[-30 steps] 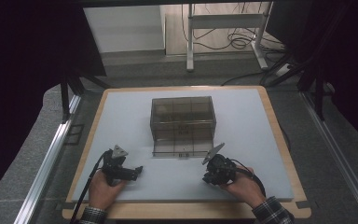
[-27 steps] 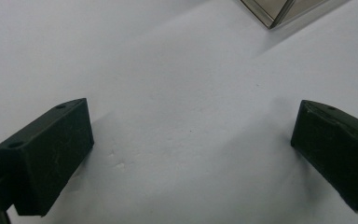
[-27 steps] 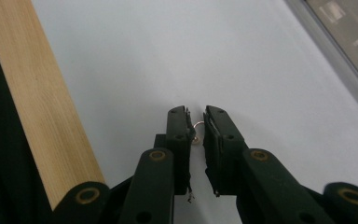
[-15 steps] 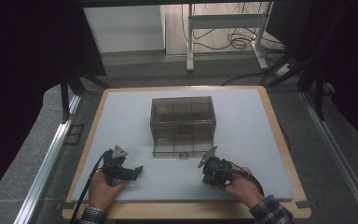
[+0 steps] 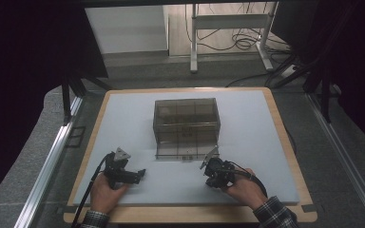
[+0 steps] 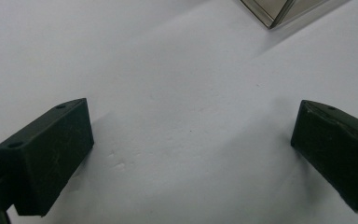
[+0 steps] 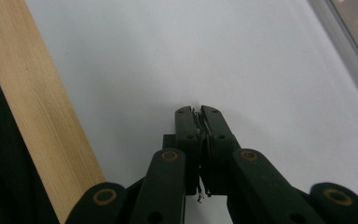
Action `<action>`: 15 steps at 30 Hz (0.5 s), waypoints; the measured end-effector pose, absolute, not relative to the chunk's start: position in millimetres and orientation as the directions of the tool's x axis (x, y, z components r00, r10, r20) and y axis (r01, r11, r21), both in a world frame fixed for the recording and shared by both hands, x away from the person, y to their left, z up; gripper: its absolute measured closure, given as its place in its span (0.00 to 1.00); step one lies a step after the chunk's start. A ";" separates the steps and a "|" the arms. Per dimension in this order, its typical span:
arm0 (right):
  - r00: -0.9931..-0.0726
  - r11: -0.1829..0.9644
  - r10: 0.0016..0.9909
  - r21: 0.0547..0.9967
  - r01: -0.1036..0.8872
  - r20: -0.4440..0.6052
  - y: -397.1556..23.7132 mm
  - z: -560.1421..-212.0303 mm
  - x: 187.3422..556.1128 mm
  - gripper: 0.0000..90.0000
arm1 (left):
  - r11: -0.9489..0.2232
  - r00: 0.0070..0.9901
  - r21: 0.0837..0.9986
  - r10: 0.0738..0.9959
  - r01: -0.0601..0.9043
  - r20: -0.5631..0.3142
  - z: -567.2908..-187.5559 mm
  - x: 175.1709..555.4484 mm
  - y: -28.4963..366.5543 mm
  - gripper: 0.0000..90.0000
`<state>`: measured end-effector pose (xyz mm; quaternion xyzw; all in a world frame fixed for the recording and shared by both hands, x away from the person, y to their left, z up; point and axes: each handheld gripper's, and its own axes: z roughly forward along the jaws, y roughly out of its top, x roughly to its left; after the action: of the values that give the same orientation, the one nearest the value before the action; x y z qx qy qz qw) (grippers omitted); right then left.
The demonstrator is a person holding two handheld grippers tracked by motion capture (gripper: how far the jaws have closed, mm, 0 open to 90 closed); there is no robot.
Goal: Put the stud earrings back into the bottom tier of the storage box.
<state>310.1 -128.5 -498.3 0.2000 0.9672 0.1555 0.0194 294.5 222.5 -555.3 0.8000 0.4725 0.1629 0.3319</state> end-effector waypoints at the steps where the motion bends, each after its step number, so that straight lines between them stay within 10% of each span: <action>1: -0.921 0.874 0.388 0.310 0.375 0.021 -128.0 -497.6 309.9 0.95 | -0.333 0.500 0.685 0.864 0.648 -0.053 -555.3 294.6 222.5 0.00; 15: -0.915 0.837 0.399 0.386 0.387 0.054 -130.0 -486.5 319.3 0.94 | -0.328 0.497 0.687 0.866 0.648 -0.056 -555.5 294.5 222.2 0.00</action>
<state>319.3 -130.0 -486.5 0.2051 0.9583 0.1984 0.0145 294.5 222.2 -555.5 0.7983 0.4741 0.1630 0.3337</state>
